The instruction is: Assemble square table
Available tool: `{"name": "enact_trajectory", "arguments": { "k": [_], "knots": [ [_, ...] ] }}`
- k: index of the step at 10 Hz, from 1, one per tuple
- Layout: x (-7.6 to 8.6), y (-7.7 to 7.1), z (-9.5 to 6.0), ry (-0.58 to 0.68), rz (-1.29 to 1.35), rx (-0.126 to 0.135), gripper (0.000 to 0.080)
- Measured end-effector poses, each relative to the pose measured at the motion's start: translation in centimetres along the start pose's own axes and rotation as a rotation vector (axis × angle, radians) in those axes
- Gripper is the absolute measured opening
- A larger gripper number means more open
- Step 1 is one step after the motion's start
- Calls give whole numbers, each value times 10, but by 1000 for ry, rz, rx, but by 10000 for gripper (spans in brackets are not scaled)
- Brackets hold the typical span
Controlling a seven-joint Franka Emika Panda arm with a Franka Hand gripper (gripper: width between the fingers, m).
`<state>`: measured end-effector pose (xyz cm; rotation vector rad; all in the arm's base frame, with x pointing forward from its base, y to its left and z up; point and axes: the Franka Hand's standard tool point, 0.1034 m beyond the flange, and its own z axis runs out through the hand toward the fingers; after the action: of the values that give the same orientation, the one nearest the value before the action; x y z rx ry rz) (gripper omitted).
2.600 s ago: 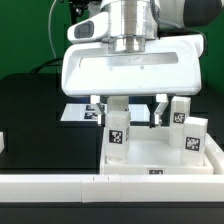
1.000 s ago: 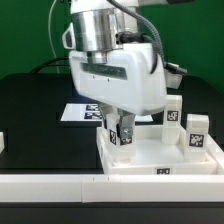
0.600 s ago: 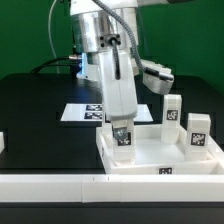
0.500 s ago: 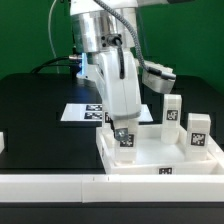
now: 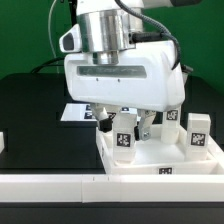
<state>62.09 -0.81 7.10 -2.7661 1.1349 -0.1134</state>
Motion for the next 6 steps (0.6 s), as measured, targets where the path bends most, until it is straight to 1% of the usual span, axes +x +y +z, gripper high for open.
{"name": "enact_trajectory", "arguments": {
  "k": [1, 2, 3, 5, 6],
  "knots": [
    [0, 0, 0, 6, -169, -15, 648],
    [0, -1, 0, 14, -393, -48, 649],
    [-2, -3, -1, 13, -565, -64, 649],
    [-1, -1, 0, 13, -526, -66, 649],
    [-1, -1, 0, 13, -523, -66, 549]
  ]
}}
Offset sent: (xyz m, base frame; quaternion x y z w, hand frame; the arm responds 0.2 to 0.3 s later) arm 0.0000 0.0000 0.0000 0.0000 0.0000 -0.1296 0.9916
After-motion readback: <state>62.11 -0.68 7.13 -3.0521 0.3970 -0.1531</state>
